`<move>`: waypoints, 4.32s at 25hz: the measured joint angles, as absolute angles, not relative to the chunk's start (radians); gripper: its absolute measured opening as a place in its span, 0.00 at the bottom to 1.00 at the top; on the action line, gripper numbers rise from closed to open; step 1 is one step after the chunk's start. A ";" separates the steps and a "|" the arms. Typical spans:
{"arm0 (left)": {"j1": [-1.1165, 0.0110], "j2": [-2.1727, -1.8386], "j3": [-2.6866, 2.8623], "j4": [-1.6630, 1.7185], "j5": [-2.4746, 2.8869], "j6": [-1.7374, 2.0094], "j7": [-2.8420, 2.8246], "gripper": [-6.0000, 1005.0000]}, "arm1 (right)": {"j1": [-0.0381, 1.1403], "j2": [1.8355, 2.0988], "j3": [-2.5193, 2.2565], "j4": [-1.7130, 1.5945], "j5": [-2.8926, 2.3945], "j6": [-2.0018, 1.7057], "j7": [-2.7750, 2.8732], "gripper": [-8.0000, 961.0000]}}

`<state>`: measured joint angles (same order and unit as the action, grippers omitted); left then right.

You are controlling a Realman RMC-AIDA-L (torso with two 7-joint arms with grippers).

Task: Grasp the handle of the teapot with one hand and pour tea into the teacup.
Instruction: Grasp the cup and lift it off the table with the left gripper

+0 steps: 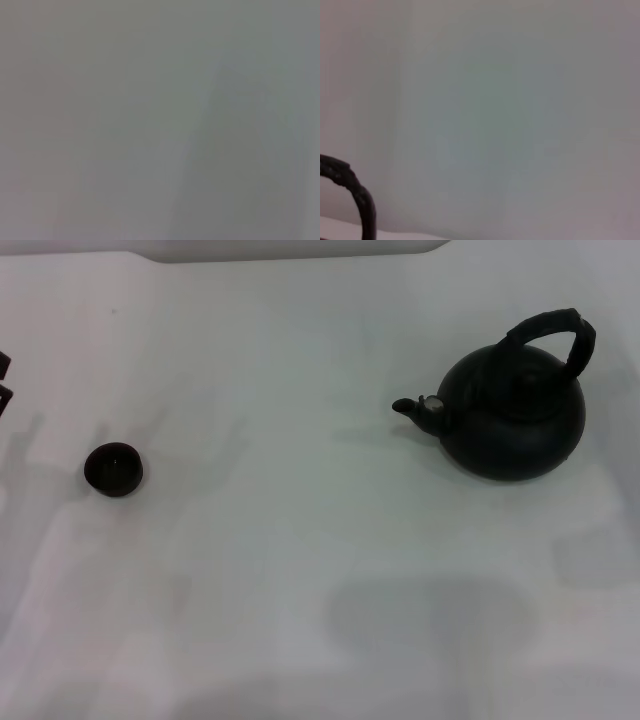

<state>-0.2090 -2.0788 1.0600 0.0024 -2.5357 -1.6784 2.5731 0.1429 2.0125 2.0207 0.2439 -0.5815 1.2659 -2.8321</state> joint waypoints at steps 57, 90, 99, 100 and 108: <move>0.162 -2.084 1.227 0.811 -2.424 -1.152 2.283 0.86 | 0.250 2.007 2.011 0.254 -0.632 1.101 -2.819 0.90; 0.241 -2.074 1.919 1.289 -2.214 -0.184 1.888 0.87 | 0.248 2.005 2.016 0.250 -0.632 1.070 -2.821 0.90; 0.276 -2.075 1.942 1.327 -2.216 -0.169 1.886 0.87 | 0.240 2.005 2.019 0.255 -0.632 1.071 -2.824 0.90; 0.282 -2.075 1.944 1.330 -2.216 -0.167 1.886 0.87 | 0.239 2.005 2.019 0.255 -0.632 1.071 -2.824 0.90; 0.314 -2.075 1.944 1.334 -2.216 -0.173 1.885 0.87 | 0.238 2.005 2.019 0.255 -0.632 1.072 -2.832 0.89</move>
<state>0.3136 -2.0755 1.9444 1.3342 -2.2157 -0.1734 1.8852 0.2377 2.0049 2.0187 0.2547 -0.6320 1.0718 -2.8325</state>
